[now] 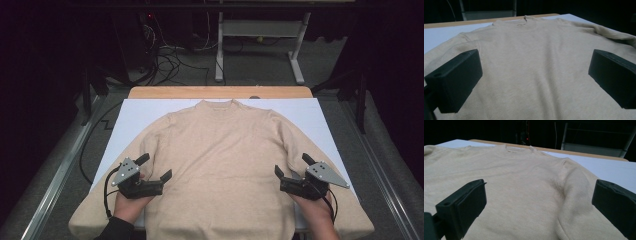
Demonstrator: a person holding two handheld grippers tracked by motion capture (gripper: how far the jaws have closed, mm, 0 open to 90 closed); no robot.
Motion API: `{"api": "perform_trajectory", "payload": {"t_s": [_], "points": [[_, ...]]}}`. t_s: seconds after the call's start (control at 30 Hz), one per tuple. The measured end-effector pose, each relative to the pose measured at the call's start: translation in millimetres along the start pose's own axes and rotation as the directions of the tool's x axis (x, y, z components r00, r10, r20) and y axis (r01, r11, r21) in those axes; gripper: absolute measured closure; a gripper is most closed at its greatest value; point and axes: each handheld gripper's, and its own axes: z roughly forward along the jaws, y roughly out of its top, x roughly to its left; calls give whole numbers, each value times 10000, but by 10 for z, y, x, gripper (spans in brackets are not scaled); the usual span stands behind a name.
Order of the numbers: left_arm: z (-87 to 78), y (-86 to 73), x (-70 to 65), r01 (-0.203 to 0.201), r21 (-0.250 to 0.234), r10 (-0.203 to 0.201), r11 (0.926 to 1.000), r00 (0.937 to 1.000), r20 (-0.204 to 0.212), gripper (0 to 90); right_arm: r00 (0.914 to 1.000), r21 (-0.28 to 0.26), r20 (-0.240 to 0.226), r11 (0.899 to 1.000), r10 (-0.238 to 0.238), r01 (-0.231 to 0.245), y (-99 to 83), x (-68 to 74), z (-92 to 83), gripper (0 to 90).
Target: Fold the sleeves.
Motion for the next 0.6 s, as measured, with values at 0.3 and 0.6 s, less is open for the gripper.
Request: {"api": "perform_trajectory", "payload": {"t_s": [0.3,0.6], "points": [[81,-1,-87,-508,535,501,9973,9986,147,0,9997,-19,-176,9999,165,-165,-14,-8,-30,0],[11,13,-108,-658,220,652,9976,9975,283,0,9999,-188,-149,9998,-19,16,38,75,-107,0]]}}
